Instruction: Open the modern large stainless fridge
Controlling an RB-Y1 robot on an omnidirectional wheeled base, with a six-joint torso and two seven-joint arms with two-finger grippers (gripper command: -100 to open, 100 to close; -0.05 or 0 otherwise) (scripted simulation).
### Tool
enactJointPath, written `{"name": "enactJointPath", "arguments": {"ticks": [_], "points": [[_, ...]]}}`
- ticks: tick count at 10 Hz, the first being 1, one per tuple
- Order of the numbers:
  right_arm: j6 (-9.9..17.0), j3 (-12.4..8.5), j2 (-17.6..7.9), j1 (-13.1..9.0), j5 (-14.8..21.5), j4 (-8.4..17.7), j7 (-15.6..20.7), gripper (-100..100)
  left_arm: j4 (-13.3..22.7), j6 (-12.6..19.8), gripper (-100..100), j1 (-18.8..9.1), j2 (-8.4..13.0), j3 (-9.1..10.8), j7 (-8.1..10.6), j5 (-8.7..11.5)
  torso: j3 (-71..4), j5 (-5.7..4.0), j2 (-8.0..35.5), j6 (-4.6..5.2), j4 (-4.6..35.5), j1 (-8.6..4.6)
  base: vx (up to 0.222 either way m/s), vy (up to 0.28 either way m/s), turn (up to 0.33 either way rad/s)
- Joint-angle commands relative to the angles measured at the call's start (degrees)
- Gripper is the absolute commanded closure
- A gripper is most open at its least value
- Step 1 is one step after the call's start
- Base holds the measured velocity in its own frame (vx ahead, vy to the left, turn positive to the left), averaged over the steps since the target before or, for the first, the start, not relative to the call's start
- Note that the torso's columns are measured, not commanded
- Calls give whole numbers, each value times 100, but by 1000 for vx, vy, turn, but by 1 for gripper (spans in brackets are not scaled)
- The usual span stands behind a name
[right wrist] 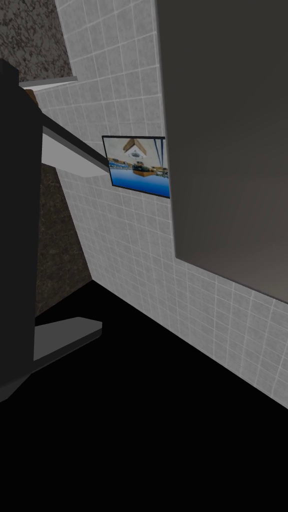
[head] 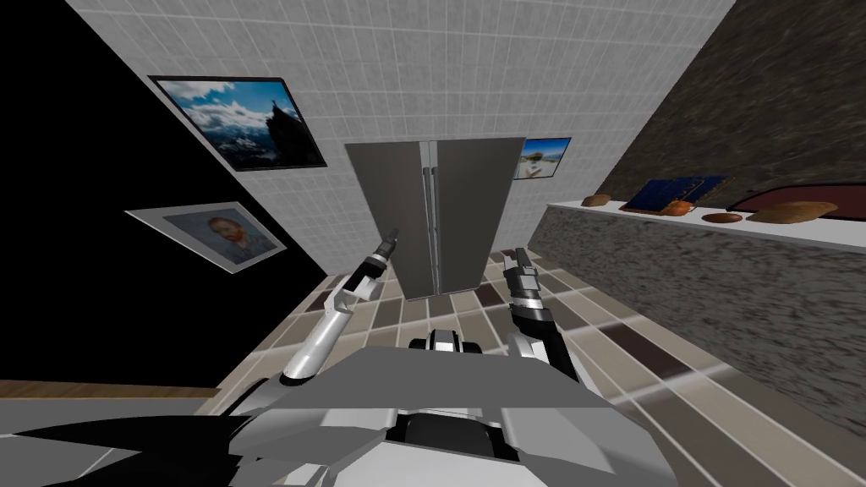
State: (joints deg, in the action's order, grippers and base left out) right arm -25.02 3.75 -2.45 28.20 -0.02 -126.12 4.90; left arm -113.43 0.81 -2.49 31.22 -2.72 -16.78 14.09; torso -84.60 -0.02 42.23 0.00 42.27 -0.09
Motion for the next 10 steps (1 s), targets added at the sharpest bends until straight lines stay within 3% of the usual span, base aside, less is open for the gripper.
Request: {"name": "enactJointPath", "arguments": {"ticks": [1,2,3,4,5,6,9,10], "points": [[0,0,0,0,0,0,0,0,187,420,-100,-444,318,-65,-129,282,3,1,6,0,1,7,46,-40,-4],[0,0,0,0,0,0,0,0,187,430,-100,-542,318,-65,-129,282,5,3,7,0,2,9,39,-29,1],[0,0,0,0,0,0,0,0,323,666,-100,-734,515,-102,-203,461,6,4,10,-1,3,13,51,-39,-4],[0,0,0,0,0,0,0,0,323,666,-100,-838,515,-102,-203,461,3,2,4,0,2,9,37,-32,-1],[0,0,0,0,0,0,0,0,467,903,-100,-1064,705,-137,-281,638,5,3,8,0,2,9,23,-40,-7],[0,0,0,-1,0,0,0,0,467,903,-100,-1138,705,-137,-281,638,6,2,11,0,3,6,24,-36,-4],[0,0,0,0,0,0,0,0,786,1381,-100,-1658,1063,-203,-444,986,3,2,4,0,1,8,35,-50,-7],[0,0,0,0,0,0,0,0,786,1381,-100,-1747,1063,-203,-444,986,1,2,2,1,0,7,22,-45,-6]]}}
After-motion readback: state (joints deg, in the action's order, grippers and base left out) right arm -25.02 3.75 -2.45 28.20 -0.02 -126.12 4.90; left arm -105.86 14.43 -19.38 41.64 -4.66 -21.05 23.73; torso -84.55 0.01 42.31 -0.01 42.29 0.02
